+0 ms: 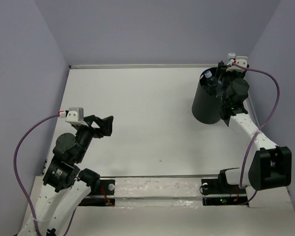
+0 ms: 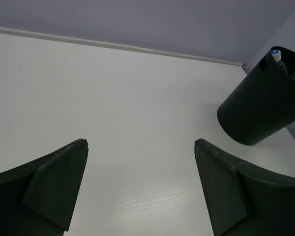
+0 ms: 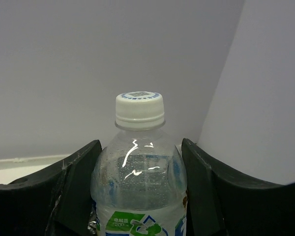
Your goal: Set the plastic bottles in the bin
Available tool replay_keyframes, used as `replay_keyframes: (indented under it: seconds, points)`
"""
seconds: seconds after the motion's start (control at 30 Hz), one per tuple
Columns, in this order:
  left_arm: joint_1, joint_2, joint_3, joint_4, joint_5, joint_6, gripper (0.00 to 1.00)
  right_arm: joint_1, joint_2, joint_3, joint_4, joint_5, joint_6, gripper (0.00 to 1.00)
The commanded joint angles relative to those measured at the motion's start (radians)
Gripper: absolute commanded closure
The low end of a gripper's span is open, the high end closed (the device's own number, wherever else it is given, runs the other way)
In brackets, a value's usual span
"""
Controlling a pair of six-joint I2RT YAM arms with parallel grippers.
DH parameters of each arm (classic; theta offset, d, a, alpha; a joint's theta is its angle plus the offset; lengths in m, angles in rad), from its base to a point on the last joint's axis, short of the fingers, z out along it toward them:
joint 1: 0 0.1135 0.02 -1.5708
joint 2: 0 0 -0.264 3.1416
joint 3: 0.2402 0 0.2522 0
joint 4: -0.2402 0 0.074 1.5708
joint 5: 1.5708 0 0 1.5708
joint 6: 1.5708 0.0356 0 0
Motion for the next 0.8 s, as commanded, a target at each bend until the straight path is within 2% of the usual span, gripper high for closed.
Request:
replay_keyframes:
  seconds: [0.0,0.17,0.47,0.63,0.67,0.7,0.77]
  points:
    - [-0.004,-0.010,0.008,0.025,-0.006,0.009,0.01,-0.005,-0.023,0.087,0.016,0.017,-0.161,0.66]
    - [-0.004,-0.016,0.007,0.027,-0.006,0.011,0.01,-0.005,0.020,0.110,0.069,-0.027,-0.198,0.66]
    - [-0.004,-0.021,0.007,0.030,-0.002,0.014,0.01,-0.005,0.170,-0.139,0.263,-0.035,-0.159,0.64]
    - [-0.004,-0.018,0.007,0.030,-0.001,0.014,0.01,-0.005,0.164,-0.189,0.285,-0.023,-0.110,0.52]
    - [-0.004,-0.019,0.007,0.030,-0.001,0.014,0.01,-0.005,0.149,-0.182,0.264,-0.029,-0.106,0.47]
    - [-0.004,-0.019,0.007,0.030,-0.002,0.014,0.01,-0.005,0.138,-0.170,0.233,-0.037,-0.086,0.37]
    - [-0.004,-0.021,0.005,0.030,-0.002,0.014,0.01,-0.005,0.120,-0.122,0.140,-0.041,-0.061,0.26]
